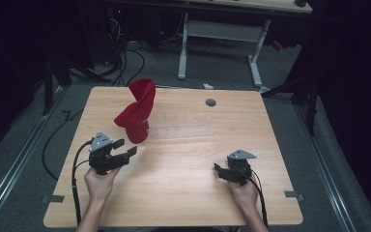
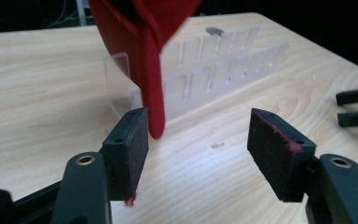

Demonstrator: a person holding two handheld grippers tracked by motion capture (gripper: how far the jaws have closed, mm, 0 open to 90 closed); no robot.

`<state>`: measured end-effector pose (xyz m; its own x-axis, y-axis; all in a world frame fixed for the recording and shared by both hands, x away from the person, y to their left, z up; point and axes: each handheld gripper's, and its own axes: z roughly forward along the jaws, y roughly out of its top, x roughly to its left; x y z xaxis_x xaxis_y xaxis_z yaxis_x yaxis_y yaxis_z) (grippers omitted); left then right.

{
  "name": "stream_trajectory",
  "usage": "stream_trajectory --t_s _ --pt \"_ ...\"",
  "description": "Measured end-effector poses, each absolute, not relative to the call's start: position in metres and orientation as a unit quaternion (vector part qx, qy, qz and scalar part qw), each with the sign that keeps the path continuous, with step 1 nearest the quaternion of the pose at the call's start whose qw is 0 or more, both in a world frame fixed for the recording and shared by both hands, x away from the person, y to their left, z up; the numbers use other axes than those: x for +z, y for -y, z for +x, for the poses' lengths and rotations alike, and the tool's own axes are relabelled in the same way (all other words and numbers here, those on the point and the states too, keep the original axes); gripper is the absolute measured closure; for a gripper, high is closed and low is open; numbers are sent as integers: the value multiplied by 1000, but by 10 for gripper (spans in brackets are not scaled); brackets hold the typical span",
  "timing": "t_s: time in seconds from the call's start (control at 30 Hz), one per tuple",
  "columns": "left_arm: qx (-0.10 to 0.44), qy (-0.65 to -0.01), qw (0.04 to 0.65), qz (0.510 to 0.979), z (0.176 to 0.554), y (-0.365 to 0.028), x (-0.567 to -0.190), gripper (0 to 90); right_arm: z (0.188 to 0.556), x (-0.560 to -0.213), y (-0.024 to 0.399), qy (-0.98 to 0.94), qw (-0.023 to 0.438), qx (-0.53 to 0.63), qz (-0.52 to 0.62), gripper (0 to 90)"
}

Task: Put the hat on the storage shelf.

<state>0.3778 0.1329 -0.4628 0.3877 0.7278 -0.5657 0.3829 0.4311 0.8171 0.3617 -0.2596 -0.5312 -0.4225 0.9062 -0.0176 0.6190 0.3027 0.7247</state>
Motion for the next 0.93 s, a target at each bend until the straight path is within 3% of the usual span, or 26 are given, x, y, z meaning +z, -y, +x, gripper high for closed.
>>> stream_trajectory --t_s 0.7,0.93 --pt "169 -544 543 617 367 -99 -541 361 361 -531 259 -777 219 329 490 363" --pt "178 -553 549 601 365 -99 -547 332 361 -531 259 -777 218 328 490 362"
